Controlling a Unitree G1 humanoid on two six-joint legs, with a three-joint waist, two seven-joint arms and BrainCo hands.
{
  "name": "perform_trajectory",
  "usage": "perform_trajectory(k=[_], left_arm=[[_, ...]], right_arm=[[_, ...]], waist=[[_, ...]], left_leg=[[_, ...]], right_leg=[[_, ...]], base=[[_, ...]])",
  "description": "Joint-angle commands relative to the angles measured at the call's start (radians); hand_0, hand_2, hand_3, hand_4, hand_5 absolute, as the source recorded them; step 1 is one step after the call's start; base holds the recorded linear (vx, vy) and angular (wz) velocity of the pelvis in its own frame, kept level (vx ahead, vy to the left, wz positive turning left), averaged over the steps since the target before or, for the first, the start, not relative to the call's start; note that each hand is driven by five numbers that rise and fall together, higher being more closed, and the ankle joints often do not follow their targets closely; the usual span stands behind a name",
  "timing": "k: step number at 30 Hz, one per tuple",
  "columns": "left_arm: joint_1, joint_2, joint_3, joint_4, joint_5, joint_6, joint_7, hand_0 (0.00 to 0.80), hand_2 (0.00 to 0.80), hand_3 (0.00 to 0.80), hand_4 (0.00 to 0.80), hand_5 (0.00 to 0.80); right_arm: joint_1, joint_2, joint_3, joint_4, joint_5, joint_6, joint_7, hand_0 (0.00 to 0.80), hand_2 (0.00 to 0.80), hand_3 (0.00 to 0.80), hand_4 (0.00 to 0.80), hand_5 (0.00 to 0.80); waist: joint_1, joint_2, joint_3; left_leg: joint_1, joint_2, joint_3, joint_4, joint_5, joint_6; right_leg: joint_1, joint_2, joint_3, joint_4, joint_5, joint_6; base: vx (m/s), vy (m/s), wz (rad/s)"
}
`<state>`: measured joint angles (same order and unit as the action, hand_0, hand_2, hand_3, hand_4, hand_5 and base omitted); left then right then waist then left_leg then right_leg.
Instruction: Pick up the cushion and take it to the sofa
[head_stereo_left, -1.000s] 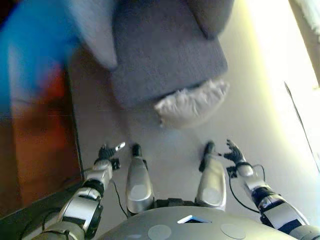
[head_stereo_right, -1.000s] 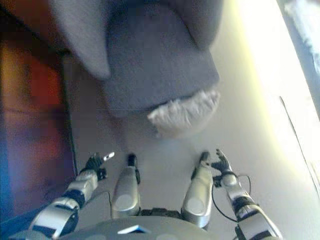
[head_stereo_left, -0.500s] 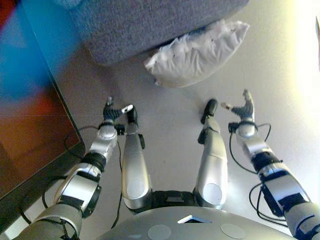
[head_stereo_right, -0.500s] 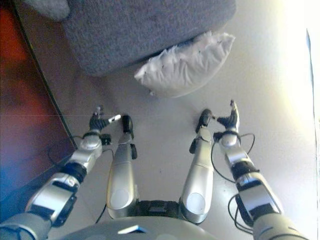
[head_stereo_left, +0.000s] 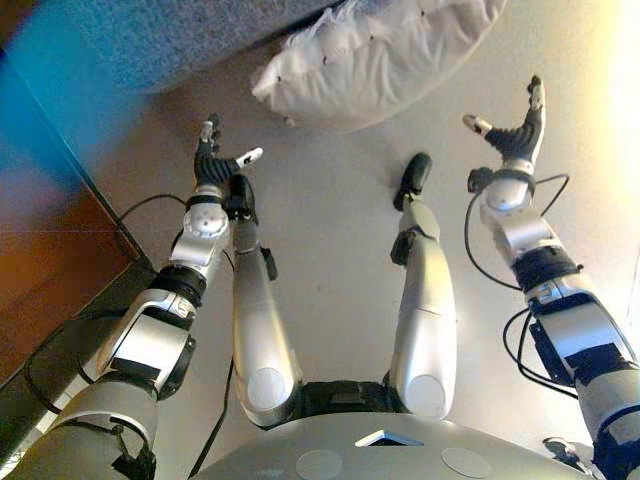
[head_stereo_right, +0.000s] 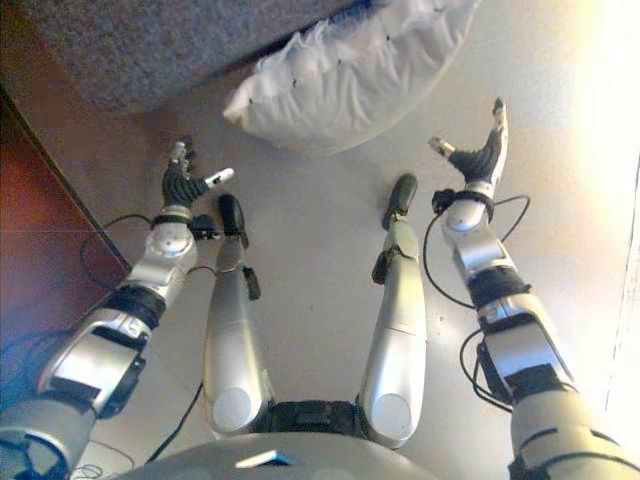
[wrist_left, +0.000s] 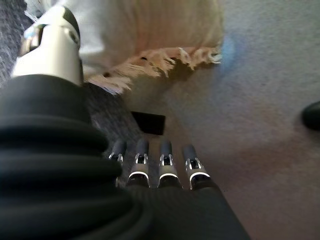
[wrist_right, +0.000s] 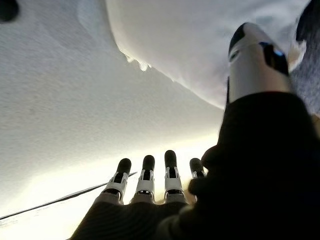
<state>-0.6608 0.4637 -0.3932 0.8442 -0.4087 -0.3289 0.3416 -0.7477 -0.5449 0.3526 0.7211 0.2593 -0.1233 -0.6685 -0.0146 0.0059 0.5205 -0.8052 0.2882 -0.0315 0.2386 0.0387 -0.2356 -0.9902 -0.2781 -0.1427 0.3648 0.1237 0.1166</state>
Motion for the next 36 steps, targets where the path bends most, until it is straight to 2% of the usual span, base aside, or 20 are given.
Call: perform_trajectory(k=[1, 10, 17, 21, 30, 36], left_arm=[[-0.013, 0.076, -0.007, -0.057, -0.042, -0.058, -0.042, 0.0, 0.0, 0.0, 0.0, 0.0], [-0.2, 0.125, -0.077, -0.067, -0.147, -0.036, -0.145, 0.0, 0.0, 0.0, 0.0, 0.0], [-0.353, 0.156, -0.13, -0.06, -0.307, -0.01, -0.239, 0.0, 0.0, 0.0, 0.0, 0.0], [-0.433, 0.153, -0.154, -0.048, -0.377, 0.007, -0.287, 0.0, 0.0, 0.0, 0.0, 0.0], [-0.557, 0.132, -0.173, -0.01, -0.498, 0.048, -0.321, 0.0, 0.0, 0.0, 0.0, 0.0], [-0.608, 0.129, -0.176, -0.001, -0.587, 0.077, -0.315, 0.0, 0.0, 0.0, 0.0, 0.0]], right_arm=[[-0.022, -0.069, -0.004, -0.041, 0.026, -0.024, -0.063, 0.0, 0.0, 0.0, 0.0, 0.0], [-0.234, -0.118, 0.046, 0.009, 0.048, -0.007, -0.07, 0.0, 0.0, 0.0, 0.0, 0.0], [-0.42, -0.148, 0.121, 0.081, 0.117, -0.024, -0.023, 0.0, 0.0, 0.0, 0.0, 0.0], [-0.526, -0.131, 0.157, 0.119, 0.15, -0.04, 0.009, 0.0, 0.0, 0.0, 0.0, 0.0], [-0.707, -0.083, 0.226, 0.23, 0.255, -0.058, 0.154, 0.0, 0.0, 0.0, 0.0, 0.0], [-0.78, -0.058, 0.252, 0.266, 0.305, -0.07, 0.312, 0.0, 0.0, 0.0, 0.0, 0.0]], waist=[[-0.004, -0.001, -0.001], [-0.009, 0.004, -0.001], [-0.005, -0.008, -0.001], [0.003, -0.019, -0.001], [0.031, -0.032, -0.001], [0.05, -0.029, -0.001]], left_leg=[[-0.106, 0.026, -0.057, 0.063, 0.037, 0.048], [-0.203, 0.016, -0.07, 0.071, 0.037, 0.054], [-0.293, 0.011, -0.093, 0.088, 0.038, 0.058], [-0.337, 0.007, -0.108, 0.09, 0.039, 0.059], [-0.423, 0.0, -0.139, 0.077, 0.046, 0.063], [-0.48, -0.007, -0.152, 0.053, 0.055, 0.062]], right_leg=[[-0.096, -0.078, 0.096, 0.05, 0.045, 0.099], [-0.236, -0.068, 0.109, 0.092, 0.053, 0.101], [-0.325, -0.063, 0.098, 0.117, 0.051, 0.103], [-0.368, -0.061, 0.085, 0.134, 0.044, 0.105], [-0.441, -0.074, 0.042, 0.159, 0.019, 0.106], [-0.489, -0.093, 0.02, 0.16, 0.004, 0.103]], base=[[0.02, -0.079, -0.01], [0.01, -0.077, -0.07], [0.001, -0.092, -0.05], [0.0, -0.1, -0.04], [0.011, -0.085, 0.01], [0.022, -0.046, 0.02]])
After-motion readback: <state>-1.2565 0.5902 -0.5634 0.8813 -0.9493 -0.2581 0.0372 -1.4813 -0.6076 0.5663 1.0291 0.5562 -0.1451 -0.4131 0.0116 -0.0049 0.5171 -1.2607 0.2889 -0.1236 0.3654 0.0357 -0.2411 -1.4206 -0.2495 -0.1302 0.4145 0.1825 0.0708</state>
